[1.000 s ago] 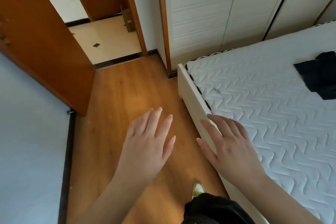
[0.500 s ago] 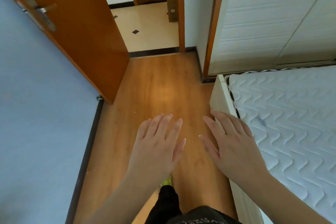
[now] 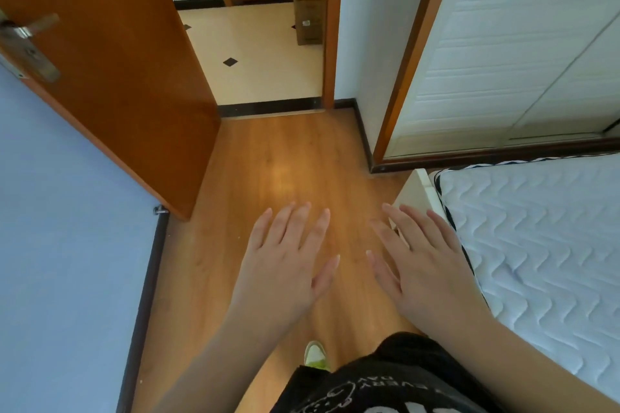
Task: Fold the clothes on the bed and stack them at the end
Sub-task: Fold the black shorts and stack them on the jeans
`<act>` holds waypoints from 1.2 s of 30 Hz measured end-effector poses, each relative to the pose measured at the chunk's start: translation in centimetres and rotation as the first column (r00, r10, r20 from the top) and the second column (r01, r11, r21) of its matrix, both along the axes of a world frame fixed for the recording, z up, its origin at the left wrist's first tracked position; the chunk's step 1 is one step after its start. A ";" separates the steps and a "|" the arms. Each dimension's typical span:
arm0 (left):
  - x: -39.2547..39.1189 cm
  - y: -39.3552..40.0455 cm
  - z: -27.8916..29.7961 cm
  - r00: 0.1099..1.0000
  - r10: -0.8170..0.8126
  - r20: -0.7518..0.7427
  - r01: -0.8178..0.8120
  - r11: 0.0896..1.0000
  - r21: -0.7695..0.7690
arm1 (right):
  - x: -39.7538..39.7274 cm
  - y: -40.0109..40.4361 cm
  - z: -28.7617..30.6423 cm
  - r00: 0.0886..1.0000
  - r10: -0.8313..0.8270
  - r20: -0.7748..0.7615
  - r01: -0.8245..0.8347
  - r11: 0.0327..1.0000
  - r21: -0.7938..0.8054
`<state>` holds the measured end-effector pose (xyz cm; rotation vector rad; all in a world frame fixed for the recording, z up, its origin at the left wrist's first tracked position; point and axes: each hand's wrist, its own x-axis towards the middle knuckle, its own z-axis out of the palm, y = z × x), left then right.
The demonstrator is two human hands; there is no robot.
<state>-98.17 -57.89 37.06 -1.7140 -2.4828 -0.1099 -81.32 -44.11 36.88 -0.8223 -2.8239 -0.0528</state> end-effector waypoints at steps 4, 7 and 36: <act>-3.0 3.9 -0.5 0.998 -0.052 0.041 0.050 0.997 0.052 | -2.5 3.2 -0.7 0.999 -0.031 0.033 0.031 0.999 -0.025; -4.7 8.3 -0.8 0.995 -0.091 0.046 0.089 0.995 0.044 | -4.0 6.9 -1.3 0.998 -0.058 0.040 0.059 0.998 -0.033; -17.4 57.6 0.1 0.888 -0.460 -0.002 0.460 0.888 -0.033 | -15.2 47.5 -1.1 0.904 -0.404 0.138 0.425 0.884 -0.195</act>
